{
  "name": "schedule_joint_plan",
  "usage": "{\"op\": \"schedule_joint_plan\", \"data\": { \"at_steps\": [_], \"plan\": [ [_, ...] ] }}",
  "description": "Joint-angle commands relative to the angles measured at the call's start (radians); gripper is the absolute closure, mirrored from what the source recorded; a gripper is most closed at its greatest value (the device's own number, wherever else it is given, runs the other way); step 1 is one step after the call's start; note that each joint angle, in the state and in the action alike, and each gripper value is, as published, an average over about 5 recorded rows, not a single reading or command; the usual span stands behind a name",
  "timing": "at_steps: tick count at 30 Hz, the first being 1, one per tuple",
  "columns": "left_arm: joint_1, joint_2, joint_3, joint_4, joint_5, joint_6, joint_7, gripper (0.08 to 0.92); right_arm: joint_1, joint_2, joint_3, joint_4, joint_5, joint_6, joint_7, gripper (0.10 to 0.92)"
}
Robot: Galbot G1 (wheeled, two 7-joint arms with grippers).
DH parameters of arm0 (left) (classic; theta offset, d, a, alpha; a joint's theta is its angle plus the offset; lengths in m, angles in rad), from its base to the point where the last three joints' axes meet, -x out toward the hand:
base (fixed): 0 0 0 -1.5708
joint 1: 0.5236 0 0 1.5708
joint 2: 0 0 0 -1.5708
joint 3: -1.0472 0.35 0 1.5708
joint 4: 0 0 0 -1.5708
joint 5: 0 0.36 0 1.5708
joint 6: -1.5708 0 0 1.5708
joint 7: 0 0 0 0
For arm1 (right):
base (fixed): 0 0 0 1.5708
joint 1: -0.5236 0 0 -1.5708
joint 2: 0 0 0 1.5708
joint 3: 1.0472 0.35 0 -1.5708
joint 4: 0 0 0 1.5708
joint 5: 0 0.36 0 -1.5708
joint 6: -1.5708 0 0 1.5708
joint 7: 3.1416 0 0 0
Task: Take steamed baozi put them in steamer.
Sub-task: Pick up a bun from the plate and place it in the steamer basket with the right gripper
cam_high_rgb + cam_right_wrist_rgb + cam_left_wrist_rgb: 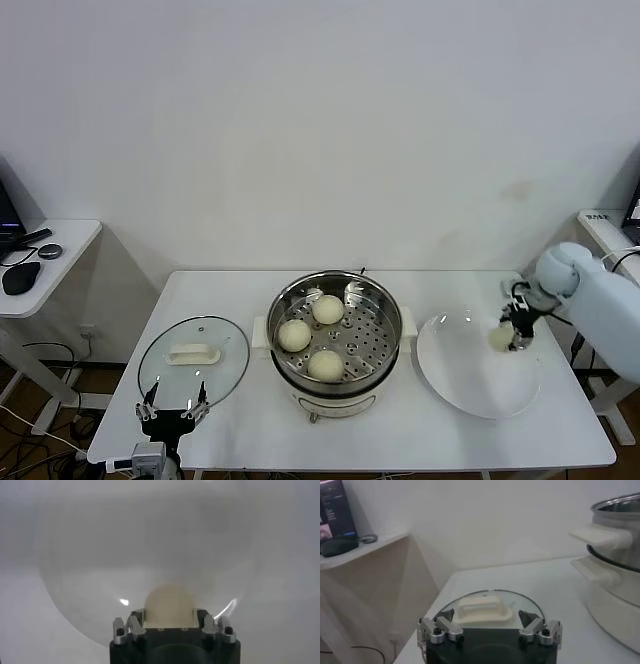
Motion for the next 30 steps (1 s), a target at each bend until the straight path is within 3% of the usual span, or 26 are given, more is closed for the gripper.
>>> {"op": "schedule_joint_plan", "data": {
  "at_steps": [1,8,30],
  "plan": [
    [-0.003,0.004,0.000,-0.006,0.026,0.004,-0.002,0.177,0.393,-0.006,-0.342,0.215,0.362,-0.125,-0.009,0.403],
    [-0.005,0.008,-0.001,-0.033,0.022,0.005,-0.001,0.177,0.627,0.110,-0.524,0.289,0.583,-0.212,0.040,0.406],
    [-0.023,0.005,-0.001,-0.041,-0.008,0.004,0.000,0.177,0.611,0.320,-0.697,0.321,0.729,-0.314,0.153,0.406]
  ]
}}
